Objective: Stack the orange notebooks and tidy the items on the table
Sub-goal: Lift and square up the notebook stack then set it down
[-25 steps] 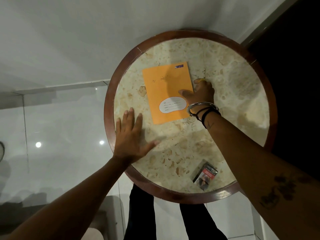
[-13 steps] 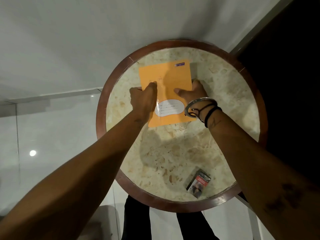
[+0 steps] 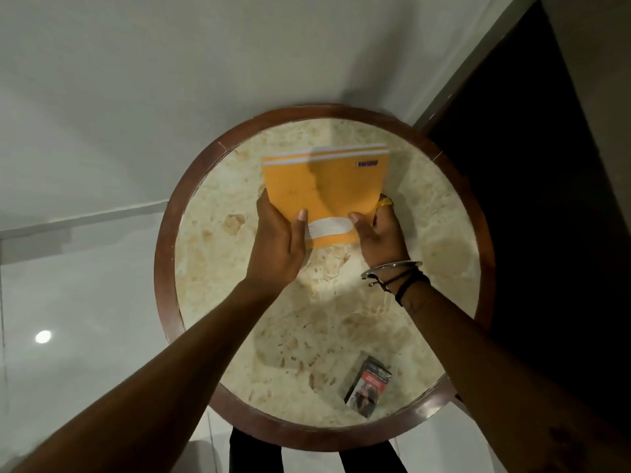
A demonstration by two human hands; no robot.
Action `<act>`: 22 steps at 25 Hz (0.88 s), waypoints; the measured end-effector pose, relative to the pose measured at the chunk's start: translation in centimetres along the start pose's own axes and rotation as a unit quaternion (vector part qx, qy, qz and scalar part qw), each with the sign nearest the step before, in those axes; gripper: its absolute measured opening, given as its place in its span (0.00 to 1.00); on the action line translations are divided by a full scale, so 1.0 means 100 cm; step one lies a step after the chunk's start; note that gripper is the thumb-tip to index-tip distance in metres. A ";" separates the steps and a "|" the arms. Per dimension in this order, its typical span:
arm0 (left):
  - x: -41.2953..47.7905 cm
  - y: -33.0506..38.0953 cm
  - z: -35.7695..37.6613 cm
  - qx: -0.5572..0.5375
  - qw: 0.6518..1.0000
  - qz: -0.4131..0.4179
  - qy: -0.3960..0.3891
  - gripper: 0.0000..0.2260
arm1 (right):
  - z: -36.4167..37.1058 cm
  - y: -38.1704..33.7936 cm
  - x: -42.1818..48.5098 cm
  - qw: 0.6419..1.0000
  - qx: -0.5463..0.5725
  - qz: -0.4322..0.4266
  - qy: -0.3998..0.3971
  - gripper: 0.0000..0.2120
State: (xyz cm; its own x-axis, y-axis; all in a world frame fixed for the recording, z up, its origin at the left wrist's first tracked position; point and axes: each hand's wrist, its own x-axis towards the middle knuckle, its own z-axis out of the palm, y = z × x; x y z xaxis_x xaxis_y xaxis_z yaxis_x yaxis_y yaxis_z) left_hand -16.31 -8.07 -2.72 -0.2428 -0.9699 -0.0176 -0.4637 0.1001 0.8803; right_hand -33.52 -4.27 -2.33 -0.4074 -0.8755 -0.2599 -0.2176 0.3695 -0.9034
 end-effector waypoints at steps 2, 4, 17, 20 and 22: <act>0.026 0.013 0.012 0.011 0.999 -0.027 0.017 0.29 | -0.011 -0.009 0.022 1.000 -0.002 0.003 0.023 0.21; 0.056 0.030 0.031 0.020 0.996 -0.077 0.034 0.28 | -0.022 -0.018 0.049 0.999 -0.013 0.033 0.039 0.17; 0.101 0.050 0.102 0.053 0.947 -0.315 0.032 0.23 | -0.060 0.018 0.113 0.971 -0.151 0.161 0.089 0.17; 0.096 0.051 0.104 0.053 0.950 -0.303 0.053 0.23 | -0.056 0.021 0.116 0.962 -0.179 0.177 0.102 0.20; 0.096 0.050 0.105 0.056 0.949 -0.306 0.057 0.22 | -0.054 0.024 0.117 0.957 -0.202 0.176 0.112 0.20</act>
State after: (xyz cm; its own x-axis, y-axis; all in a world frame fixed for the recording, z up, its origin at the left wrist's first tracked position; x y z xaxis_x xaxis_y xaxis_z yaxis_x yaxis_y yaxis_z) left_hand -29.89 -14.55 -3.49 0.1928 -0.8707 -0.4524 -0.5765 -0.4736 0.6659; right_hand -43.59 -11.91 -5.67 -0.6890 -0.6029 -0.4022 -0.3393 0.7587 -0.5561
